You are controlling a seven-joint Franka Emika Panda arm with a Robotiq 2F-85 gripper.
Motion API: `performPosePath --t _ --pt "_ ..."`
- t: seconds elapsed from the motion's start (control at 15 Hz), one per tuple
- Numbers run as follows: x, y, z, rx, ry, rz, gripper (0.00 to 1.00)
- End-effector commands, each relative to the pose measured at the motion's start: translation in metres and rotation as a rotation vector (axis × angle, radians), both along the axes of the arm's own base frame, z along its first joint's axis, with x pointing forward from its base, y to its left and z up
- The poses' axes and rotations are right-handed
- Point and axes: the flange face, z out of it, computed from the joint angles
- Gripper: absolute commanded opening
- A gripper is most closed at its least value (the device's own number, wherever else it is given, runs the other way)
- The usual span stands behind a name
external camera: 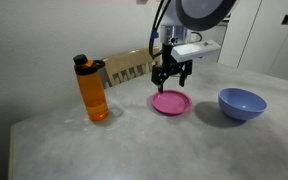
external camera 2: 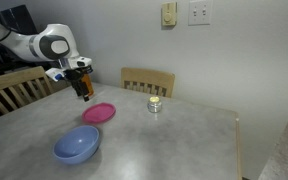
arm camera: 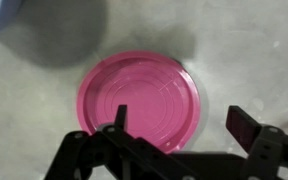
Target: Put the pink plate on the blue bowl, remove the pink plate and put it back on the the blue bowl
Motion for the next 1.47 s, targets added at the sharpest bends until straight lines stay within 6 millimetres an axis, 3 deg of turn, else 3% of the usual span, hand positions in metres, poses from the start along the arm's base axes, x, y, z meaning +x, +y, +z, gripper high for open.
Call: performPosePath --t 0.0,0.4,1.0,1.2,1.4 --pt "0.037 0.001 -0.028 -0.011 0.028 0.021 1.00" --pt "0.071 0.000 -0.066 -0.014 0.094 0.003 1.00" --pt "0.098 0.000 -0.088 -0.013 0.157 -0.029 1.00" --pt "0.104 -0.005 -0.091 0.001 0.169 -0.057 0.66" --pt "0.109 -0.008 -0.094 0.015 0.172 -0.075 0.45"
